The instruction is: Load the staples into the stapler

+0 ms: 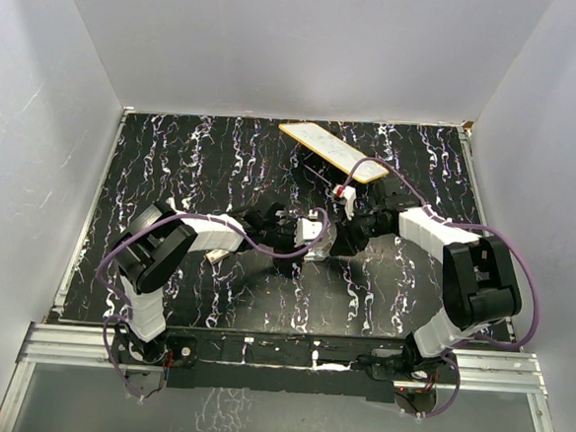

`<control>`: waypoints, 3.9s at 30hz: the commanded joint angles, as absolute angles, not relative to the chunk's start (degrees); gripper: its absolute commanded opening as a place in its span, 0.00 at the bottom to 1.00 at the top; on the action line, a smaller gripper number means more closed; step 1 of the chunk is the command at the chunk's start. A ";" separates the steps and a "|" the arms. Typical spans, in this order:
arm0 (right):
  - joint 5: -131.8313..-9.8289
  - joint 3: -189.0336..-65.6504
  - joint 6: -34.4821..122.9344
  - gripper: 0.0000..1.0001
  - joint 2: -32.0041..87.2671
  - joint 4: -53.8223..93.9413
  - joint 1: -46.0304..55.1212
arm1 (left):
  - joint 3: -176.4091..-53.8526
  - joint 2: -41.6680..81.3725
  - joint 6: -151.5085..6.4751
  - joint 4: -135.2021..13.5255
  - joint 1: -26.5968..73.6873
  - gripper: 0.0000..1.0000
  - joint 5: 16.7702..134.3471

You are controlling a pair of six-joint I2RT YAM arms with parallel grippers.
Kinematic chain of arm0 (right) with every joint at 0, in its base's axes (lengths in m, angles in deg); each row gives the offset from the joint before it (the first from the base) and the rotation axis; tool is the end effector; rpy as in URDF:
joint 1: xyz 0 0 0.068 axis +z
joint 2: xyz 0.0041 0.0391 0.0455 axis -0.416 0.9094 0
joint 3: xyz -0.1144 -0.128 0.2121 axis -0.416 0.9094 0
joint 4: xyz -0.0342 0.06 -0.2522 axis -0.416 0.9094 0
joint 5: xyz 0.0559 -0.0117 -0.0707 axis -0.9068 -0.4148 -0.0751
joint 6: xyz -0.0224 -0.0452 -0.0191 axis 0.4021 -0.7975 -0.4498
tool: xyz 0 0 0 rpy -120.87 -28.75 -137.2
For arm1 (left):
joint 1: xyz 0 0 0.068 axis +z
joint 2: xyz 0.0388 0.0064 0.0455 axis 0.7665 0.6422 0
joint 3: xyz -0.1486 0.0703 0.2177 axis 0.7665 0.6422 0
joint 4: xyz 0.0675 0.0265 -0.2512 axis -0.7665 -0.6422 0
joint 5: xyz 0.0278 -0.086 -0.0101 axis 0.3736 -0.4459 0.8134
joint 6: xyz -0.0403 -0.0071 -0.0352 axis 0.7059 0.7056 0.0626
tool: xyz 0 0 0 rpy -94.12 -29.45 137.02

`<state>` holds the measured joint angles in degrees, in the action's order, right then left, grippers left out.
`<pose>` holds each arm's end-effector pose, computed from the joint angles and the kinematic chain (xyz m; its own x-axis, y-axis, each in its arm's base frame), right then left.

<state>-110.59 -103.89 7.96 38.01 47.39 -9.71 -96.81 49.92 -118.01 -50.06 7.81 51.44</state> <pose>0.2759 0.1004 0.1784 -0.5549 -0.4916 -0.6711 -0.8294 0.3896 0.4004 0.2617 -0.2634 0.1479 0.1047 0.5413 -0.8343 0.9863 0.0512 0.1569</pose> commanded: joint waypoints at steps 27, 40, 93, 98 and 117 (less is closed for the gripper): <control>-112.93 -109.30 8.64 0.30 42.30 44.46 -3.40 | -93.24 51.54 -119.20 -49.48 7.08 0.32 50.43; -106.86 -108.28 5.25 0.42 39.49 43.29 -3.36 | -93.40 50.81 -119.41 -51.08 7.07 0.44 51.02; -97.45 -102.08 -2.88 0.08 36.75 34.41 4.84 | -112.14 39.15 -83.51 -79.01 37.04 0.94 28.22; -98.33 -105.90 2.53 0.08 30.51 35.42 4.78 | -112.17 42.36 -67.86 -69.69 34.82 0.93 23.28; -98.31 -118.71 8.15 0.08 29.43 40.43 4.83 | -111.98 48.25 -32.08 -44.73 26.44 0.97 16.27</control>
